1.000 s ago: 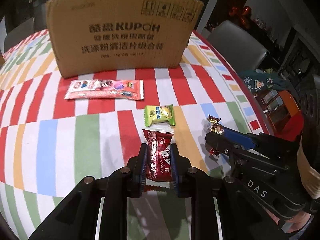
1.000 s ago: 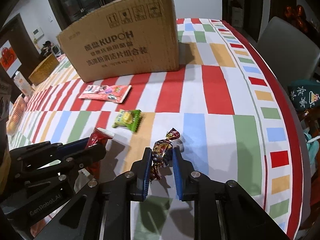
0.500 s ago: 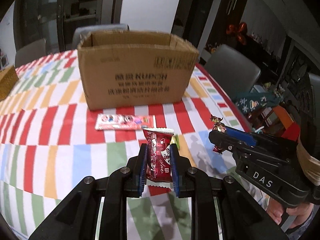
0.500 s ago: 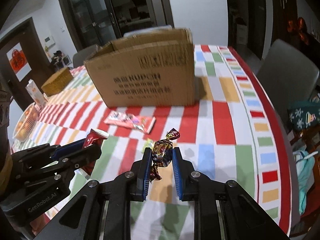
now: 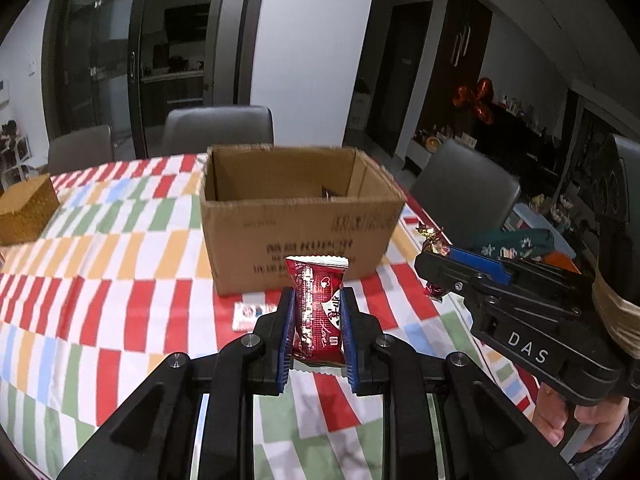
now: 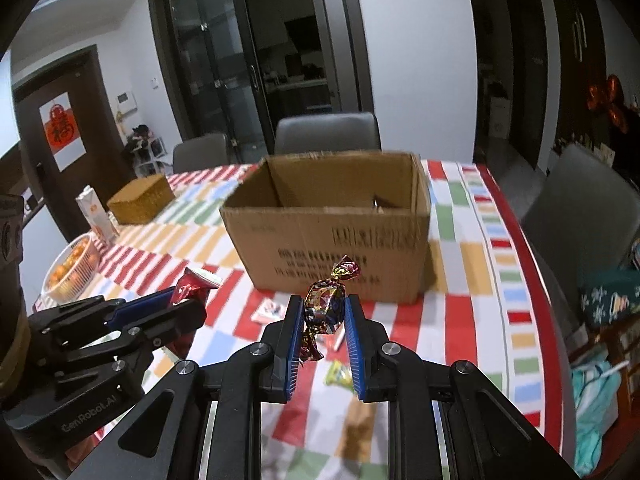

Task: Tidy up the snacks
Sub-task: 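Carry both snacks into the box and open both tools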

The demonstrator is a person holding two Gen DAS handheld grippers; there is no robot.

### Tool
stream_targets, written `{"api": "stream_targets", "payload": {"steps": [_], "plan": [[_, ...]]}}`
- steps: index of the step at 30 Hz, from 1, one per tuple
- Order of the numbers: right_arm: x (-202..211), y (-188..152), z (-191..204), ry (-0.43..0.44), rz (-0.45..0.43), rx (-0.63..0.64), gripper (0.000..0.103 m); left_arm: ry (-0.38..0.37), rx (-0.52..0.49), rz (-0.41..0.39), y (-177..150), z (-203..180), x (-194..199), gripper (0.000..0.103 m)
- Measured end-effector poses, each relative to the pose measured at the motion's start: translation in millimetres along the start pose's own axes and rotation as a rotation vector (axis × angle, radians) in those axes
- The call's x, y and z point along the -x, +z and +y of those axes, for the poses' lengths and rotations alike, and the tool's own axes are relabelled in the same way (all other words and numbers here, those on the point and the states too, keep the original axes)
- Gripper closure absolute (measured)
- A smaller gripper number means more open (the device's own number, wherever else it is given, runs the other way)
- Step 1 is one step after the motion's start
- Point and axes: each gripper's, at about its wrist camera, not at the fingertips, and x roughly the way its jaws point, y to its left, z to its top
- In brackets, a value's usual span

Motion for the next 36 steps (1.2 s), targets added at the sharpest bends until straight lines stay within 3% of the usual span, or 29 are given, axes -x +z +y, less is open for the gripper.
{"api": "stream_targets", "payload": {"steps": [15,36], "plan": [[-21.9,56.3,11.5,0.018,-0.03,0.066,0.081,0.052,-0.009,-0.057,63.4,23.8,-7.8,0.081],[-89.5,108.2,-6.3,-0.036,0.003,0.1,0.081,0.075,-0.001,0.016,121.3,44.2,-95.7,0.08]]}}
